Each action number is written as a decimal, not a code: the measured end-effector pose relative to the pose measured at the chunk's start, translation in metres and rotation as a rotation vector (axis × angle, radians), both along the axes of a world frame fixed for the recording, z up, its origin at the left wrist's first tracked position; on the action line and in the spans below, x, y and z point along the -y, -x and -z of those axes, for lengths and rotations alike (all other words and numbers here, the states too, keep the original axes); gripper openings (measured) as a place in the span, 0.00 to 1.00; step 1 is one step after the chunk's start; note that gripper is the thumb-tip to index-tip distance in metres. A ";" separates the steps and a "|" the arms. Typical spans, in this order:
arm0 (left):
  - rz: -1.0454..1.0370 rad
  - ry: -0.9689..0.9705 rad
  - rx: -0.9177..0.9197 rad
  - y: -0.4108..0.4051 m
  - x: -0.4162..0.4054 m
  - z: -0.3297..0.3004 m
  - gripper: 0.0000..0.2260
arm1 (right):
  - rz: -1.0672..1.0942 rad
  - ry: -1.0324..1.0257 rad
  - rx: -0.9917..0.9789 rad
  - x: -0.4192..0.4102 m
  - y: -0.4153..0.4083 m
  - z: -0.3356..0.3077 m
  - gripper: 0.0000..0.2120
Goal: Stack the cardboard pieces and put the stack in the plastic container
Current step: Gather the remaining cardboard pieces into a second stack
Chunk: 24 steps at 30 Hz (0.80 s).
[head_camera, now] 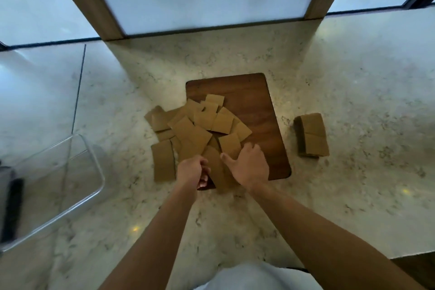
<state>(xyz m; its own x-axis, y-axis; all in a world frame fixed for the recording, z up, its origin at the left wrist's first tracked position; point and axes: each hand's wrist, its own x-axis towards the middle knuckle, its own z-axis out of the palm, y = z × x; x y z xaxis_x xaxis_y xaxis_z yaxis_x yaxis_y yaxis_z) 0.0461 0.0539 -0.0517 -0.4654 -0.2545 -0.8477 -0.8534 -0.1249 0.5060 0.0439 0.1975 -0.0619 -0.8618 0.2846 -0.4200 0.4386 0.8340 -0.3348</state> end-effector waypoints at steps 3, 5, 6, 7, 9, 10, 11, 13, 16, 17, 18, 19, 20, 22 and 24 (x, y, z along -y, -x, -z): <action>0.019 -0.049 0.024 -0.002 0.007 0.000 0.09 | -0.001 0.005 -0.006 0.011 -0.001 0.006 0.36; 0.035 -0.075 0.021 0.000 0.008 0.001 0.09 | 0.034 0.085 -0.003 0.008 0.001 0.009 0.31; 0.040 -0.074 0.011 0.000 0.009 0.002 0.09 | 0.057 0.128 -0.028 0.006 0.004 0.009 0.26; 0.042 -0.064 -0.002 0.001 0.010 0.002 0.10 | 0.081 0.170 -0.062 0.002 0.007 0.009 0.21; 0.063 -0.016 -0.051 0.003 0.012 0.003 0.14 | 0.164 0.279 -0.120 -0.008 0.013 0.003 0.15; 0.089 0.021 -0.082 0.003 0.013 0.003 0.17 | 0.218 0.353 -0.123 -0.010 0.017 -0.002 0.13; 0.120 0.063 -0.113 0.003 0.014 0.001 0.19 | 0.256 0.438 -0.111 -0.010 0.020 -0.008 0.12; 0.162 0.080 -0.165 0.001 0.014 0.000 0.20 | 0.242 0.610 -0.031 -0.005 0.021 -0.017 0.13; 0.140 -0.056 -0.200 -0.004 0.016 -0.002 0.13 | 0.019 0.764 0.171 0.011 0.012 -0.023 0.16; 0.068 -0.147 -0.206 -0.007 0.017 -0.002 0.10 | -0.044 0.718 0.173 0.014 0.010 -0.020 0.16; -0.016 -0.241 -0.210 -0.010 0.019 -0.002 0.09 | -0.061 0.599 0.124 0.016 0.009 -0.015 0.14; -0.085 -0.298 -0.218 -0.013 0.021 -0.002 0.08 | -0.030 0.446 0.049 0.013 0.009 -0.008 0.14; -0.139 -0.322 -0.227 -0.016 0.025 0.000 0.08 | 0.009 0.316 0.006 0.011 0.008 -0.003 0.18; -0.198 -0.355 -0.242 -0.022 0.032 0.003 0.08 | -0.068 0.113 0.032 0.009 0.001 0.004 0.34; -0.222 -0.375 -0.230 -0.027 0.039 0.006 0.10 | -0.220 0.003 0.061 0.011 -0.006 0.010 0.43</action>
